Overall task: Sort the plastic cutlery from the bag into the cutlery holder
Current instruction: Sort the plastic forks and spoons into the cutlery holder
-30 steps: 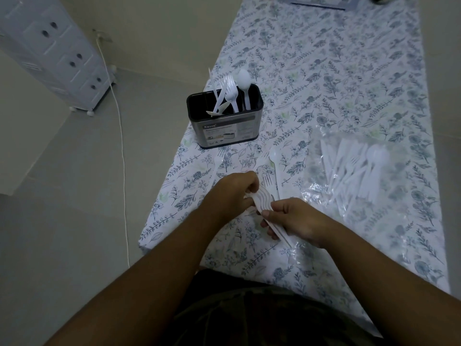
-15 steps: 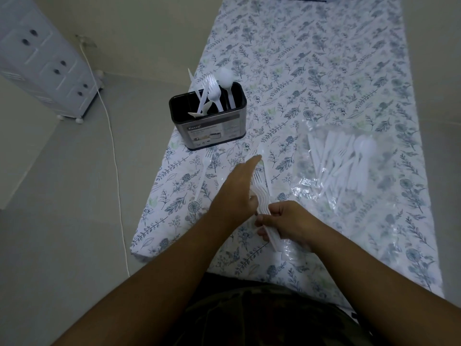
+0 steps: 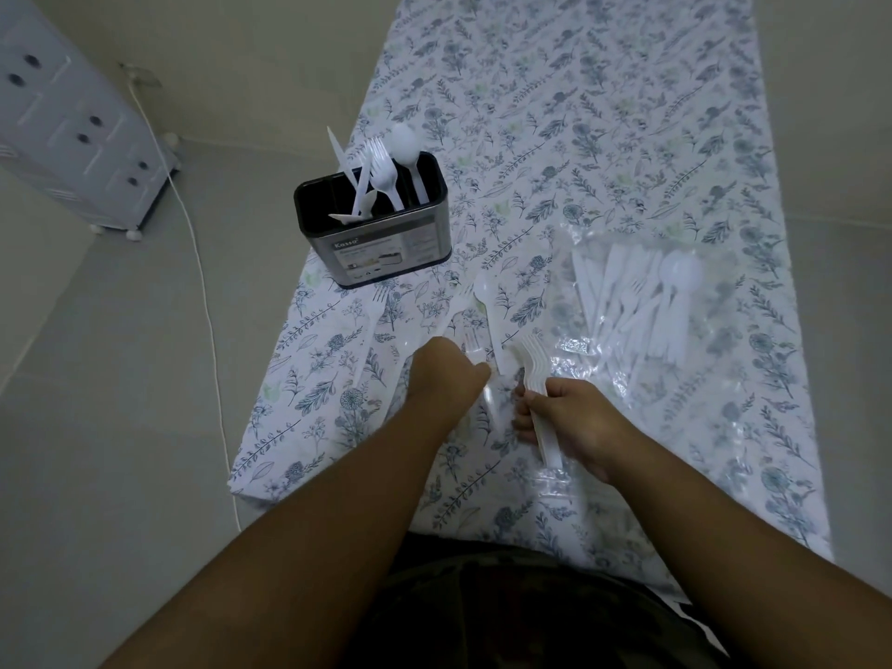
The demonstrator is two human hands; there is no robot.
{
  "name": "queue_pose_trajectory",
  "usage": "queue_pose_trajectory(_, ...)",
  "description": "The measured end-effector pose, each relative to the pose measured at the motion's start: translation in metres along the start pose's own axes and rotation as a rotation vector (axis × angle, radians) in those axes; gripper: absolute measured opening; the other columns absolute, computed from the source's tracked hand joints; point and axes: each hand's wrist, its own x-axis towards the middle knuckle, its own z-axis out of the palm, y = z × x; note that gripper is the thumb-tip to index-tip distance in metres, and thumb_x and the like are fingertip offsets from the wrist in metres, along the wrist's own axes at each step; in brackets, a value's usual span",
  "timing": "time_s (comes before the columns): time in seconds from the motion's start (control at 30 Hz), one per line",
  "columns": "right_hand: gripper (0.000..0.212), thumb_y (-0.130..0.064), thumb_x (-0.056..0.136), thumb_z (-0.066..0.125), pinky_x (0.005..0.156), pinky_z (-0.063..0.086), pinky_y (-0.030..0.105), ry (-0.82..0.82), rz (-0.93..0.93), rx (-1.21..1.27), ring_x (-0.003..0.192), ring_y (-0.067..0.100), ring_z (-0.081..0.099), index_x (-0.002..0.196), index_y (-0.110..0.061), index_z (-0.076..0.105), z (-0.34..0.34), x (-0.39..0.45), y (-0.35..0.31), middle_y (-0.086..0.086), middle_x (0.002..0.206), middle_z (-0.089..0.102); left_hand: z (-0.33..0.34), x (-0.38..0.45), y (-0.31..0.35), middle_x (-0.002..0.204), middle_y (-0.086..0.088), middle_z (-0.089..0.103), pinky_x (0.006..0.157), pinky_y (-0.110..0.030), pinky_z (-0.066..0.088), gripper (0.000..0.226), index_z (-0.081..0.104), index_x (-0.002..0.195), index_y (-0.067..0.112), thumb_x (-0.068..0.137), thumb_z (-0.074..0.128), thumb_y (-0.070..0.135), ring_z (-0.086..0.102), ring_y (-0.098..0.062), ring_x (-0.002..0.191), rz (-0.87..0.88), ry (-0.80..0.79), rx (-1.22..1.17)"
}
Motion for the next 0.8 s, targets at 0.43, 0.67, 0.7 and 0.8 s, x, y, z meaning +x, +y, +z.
queue_pose_trajectory(0.43, 0.037, -0.026, 0.096, 0.069, 0.073, 0.062, 0.053, -0.024, -0.145, -0.273, 0.068, 0.027, 0.074, 0.069, -0.005, 0.054, 0.038, 0.002, -0.01, 0.019, 0.076, 0.067, -0.015, -0.037, -0.02, 0.085, -0.012, 0.076, 0.074, -0.045, 0.064, 0.013, 0.072, 0.103, 0.004, 0.091, 0.069, 0.011, 0.076, -0.024, 0.074, -0.013, -0.132, -0.602)
queue_pose_trajectory(0.67, 0.015, -0.016, 0.095, 0.071, 0.081, 0.062, 0.053, -0.021, -0.154, -0.247, 0.085, 0.041, 0.076, 0.086, -0.004, 0.074, 0.037, 0.001, -0.012, 0.02, 0.084, 0.077, -0.033, -0.019, -0.022, 0.078, 0.005, 0.074, 0.072, -0.026, 0.061, 0.019, 0.079, 0.101, 0.014, 0.088, 0.065, 0.015, 0.071, -0.008, 0.068, 0.255, -0.182, -0.198)
queue_pose_trajectory(0.7, 0.017, -0.015, 0.095, 0.071, 0.079, 0.061, 0.058, -0.021, -0.141, -0.23, 0.082, 0.042, 0.076, 0.088, 0.001, 0.073, 0.037, 0.002, -0.011, 0.024, 0.085, 0.076, -0.036, -0.014, -0.021, 0.083, 0.003, 0.075, 0.071, -0.021, 0.057, 0.019, 0.079, 0.101, 0.014, 0.088, 0.065, 0.015, 0.069, -0.008, 0.07, 0.315, -0.131, -0.077)
queue_pose_trajectory(0.8, 0.024, -0.012, 0.096, 0.068, 0.071, 0.059, 0.066, -0.019, -0.091, -0.165, 0.07, 0.04, 0.072, 0.099, 0.011, 0.068, 0.038, -0.001, -0.012, 0.028, 0.084, 0.074, -0.038, 0.006, -0.021, 0.098, -0.005, 0.071, 0.077, -0.027, 0.055, 0.016, 0.07, 0.105, 0.01, 0.089, 0.066, 0.013, 0.065, -0.015, 0.087, 0.328, 0.082, 0.037)
